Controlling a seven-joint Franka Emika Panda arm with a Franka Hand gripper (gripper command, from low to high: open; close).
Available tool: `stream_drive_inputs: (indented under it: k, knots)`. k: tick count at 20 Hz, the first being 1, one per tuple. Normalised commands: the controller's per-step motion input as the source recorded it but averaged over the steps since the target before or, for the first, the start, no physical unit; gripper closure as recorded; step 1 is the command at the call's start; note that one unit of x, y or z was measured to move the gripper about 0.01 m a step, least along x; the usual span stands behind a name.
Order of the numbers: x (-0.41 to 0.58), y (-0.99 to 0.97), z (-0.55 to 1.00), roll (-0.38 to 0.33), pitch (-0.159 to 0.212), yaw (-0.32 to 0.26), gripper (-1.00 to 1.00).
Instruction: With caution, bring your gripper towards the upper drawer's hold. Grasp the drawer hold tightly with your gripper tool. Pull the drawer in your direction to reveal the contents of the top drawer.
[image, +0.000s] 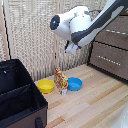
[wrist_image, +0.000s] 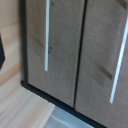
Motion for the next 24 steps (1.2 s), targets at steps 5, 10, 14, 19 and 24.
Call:
stream_drive_inputs:
  k: [5, 10, 14, 19, 24]
  knots:
    - [0.010, -0.32, 0.47, -0.200, 0.117, -0.134, -1.00]
    - [0.000, -0.58, 0.28, -0.172, 0.098, -0.088, -1.00]
    - [0.000, -0.74, 0.16, -0.201, 0.016, -0.033, -1.00]
    - [0.014, -0.76, 0.07, -0.242, -0.035, -0.009, -1.00]
    - [0.023, -0.62, 0.01, -0.211, -0.107, 0.004, -1.00]
